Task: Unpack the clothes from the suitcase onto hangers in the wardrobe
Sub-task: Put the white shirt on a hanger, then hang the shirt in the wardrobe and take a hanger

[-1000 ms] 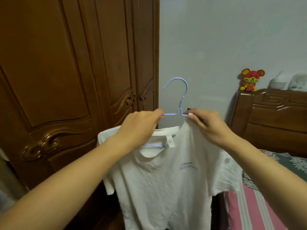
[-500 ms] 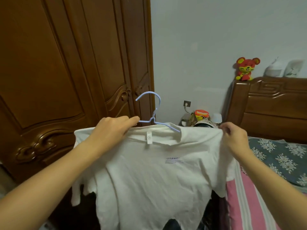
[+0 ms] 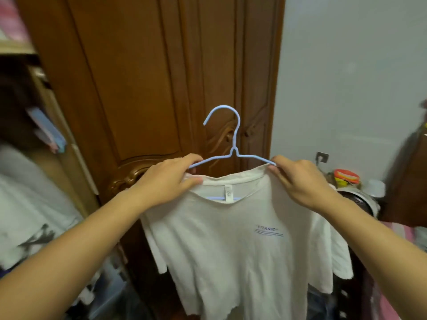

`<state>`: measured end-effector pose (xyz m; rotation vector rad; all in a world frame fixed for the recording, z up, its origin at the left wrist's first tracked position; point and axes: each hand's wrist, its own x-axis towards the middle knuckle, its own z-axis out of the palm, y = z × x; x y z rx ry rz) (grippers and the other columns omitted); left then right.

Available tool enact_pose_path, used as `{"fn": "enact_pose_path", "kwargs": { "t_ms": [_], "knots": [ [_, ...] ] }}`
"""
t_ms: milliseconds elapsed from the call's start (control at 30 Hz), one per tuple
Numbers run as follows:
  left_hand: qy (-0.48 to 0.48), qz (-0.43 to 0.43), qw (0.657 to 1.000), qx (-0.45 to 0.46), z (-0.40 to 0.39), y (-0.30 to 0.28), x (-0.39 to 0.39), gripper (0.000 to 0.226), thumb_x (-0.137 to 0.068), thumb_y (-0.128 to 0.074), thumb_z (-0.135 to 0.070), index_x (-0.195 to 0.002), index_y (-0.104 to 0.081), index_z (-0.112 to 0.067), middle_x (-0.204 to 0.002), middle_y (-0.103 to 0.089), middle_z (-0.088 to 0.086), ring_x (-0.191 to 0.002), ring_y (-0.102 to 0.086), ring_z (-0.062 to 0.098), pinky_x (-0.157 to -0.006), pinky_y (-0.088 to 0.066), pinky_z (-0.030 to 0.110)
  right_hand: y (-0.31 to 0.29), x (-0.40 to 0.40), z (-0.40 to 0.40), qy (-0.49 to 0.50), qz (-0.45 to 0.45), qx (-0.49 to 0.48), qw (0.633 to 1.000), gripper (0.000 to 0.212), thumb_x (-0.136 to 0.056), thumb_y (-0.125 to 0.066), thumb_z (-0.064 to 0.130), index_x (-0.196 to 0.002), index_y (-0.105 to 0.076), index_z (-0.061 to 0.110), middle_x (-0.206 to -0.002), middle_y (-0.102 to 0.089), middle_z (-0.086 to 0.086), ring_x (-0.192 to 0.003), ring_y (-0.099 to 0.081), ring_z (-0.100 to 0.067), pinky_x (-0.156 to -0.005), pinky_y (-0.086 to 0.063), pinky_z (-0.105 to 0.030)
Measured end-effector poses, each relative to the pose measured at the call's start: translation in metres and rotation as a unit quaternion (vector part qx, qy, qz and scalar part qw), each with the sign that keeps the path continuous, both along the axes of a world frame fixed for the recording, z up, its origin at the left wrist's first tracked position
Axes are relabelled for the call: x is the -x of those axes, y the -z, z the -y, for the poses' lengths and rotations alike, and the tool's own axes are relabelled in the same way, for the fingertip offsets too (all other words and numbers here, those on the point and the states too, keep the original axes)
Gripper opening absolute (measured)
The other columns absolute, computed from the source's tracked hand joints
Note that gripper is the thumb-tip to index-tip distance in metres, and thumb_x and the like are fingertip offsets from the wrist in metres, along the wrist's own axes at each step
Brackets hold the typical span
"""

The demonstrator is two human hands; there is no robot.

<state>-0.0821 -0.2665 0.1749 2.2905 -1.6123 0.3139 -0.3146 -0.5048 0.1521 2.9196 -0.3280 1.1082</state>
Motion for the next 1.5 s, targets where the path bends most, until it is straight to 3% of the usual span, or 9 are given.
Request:
{"fn": "enact_pose_path", "kwargs": {
  "t_ms": [167,433,667,733,833,967,1133,1300,1500],
  "knots": [
    [-0.171,0.037,0.973,0.151,-0.038,-0.003,-0.016,0.018,-0.087,-0.056,-0.008,-0.101,-0.056,-0.02,-0.084,-0.068,0.01,-0.08,-0.062,0.043,-0.064,-0.049,0.046,-0.009,-0.04,-0.017,-0.064,-0.067,-0.034,0.995,0.021,-0.102,-0.048,0.036,-0.081,-0.044,0.032,-0.061,-0.052,0.002,-0.06,-0.052,-0.034,-0.051,-0.029,-0.035],
    [0.024,0.077,0.986,0.149,-0.082,-0.018,-0.029,0.041,-0.103,-0.039,-0.039,-0.125,-0.066,-0.018,-0.104,-0.067,-0.004,-0.095,-0.063,0.018,-0.078,-0.052,0.036,-0.026,-0.069,-0.029,-0.095,-0.03,-0.166,0.981,0.021,-0.102,-0.052,0.032,-0.086,-0.051,0.046,-0.071,-0.059,0.014,-0.071,-0.056,-0.003,-0.06,-0.04,-0.026],
    [-0.143,0.113,0.971,0.157,-0.12,-0.014,-0.089,0.016,-0.107,-0.044,-0.025,-0.108,-0.059,-0.021,-0.096,-0.061,0.003,-0.078,-0.055,0.021,-0.067,-0.045,0.037,-0.011,-0.083,-0.061,-0.157,-0.14,-0.172,0.962,0.023,-0.099,-0.055,0.035,-0.084,-0.059,0.019,-0.066,-0.056,0.007,-0.062,-0.054,-0.008,-0.06,-0.037,-0.03],
    [-0.234,0.086,0.965,0.08,-0.123,-0.007,-0.106,0.013,-0.109,-0.037,-0.031,-0.104,-0.049,-0.026,-0.094,-0.06,0.002,-0.075,-0.056,0.024,-0.063,-0.045,0.038,-0.013,-0.089,-0.087,-0.19,-0.133,-0.173,0.957,0.013,-0.1,-0.055,0.034,-0.103,-0.065,0.026,-0.078,-0.064,0.018,-0.072,-0.061,-0.003,-0.064,-0.042,-0.027],
    [-0.287,0.161,0.944,0.008,-0.131,-0.005,-0.132,0.005,-0.107,-0.041,-0.022,-0.108,-0.044,-0.019,-0.102,-0.062,0.009,-0.077,-0.063,0.032,-0.06,-0.047,0.042,-0.013,-0.11,-0.13,-0.269,-0.176,-0.267,0.908,0.059,-0.097,-0.063,0.026,-0.149,-0.039,0.04,-0.138,-0.054,0.026,-0.125,-0.052,0.005,-0.102,-0.04,-0.016],
    [-0.322,0.15,0.935,0.004,-0.147,-0.009,-0.169,0.014,-0.103,-0.042,-0.012,-0.116,-0.047,-0.011,-0.11,-0.061,0.017,-0.087,-0.064,0.041,-0.068,-0.047,0.047,-0.004,-0.132,-0.152,-0.336,-0.205,-0.385,0.835,0.065,-0.099,-0.058,0.008,-0.15,-0.036,0.041,-0.15,-0.035,0.036,-0.141,-0.027,0.012,-0.115,-0.024,-0.016],
    [-0.312,0.045,0.949,0.014,-0.178,-0.007,-0.207,0.032,-0.102,-0.049,-0.027,-0.127,-0.051,-0.008,-0.125,-0.052,0.019,-0.115,-0.054,0.04,-0.092,-0.047,0.047,0.004,-0.193,-0.19,-0.291,-0.142,-0.383,0.865,0.052,-0.102,-0.049,0.002,-0.131,-0.057,0.044,-0.131,-0.059,0.028,-0.124,-0.047,0.016,-0.113,-0.037,-0.021],
    [-0.338,0.239,0.899,0.141,-0.257,-0.067,-0.24,0.037,-0.09,-0.062,-0.015,-0.127,-0.06,-0.011,-0.123,-0.054,0.01,-0.115,-0.052,0.03,-0.092,-0.051,0.047,-0.006,-0.262,-0.234,-0.285,-0.154,-0.301,0.897,0.07,-0.093,-0.048,-0.008,-0.126,-0.052,0.053,-0.126,-0.061,0.023,-0.121,-0.052,0.01,-0.101,-0.034,-0.003],
    [-0.449,0.373,0.8,0.142,-0.344,-0.161,-0.292,0.063,-0.097,-0.052,-0.031,-0.156,-0.035,-0.016,-0.161,-0.022,0.025,-0.15,-0.015,0.045,-0.121,-0.02,0.057,-0.05,-0.385,-0.297,-0.29,-0.126,-0.235,0.919,0.073,-0.09,-0.038,-0.005,-0.147,-0.044,0.04,-0.142,-0.055,0.006,-0.133,-0.05,-0.015,-0.11,-0.039,-0.026]
  ]
}}
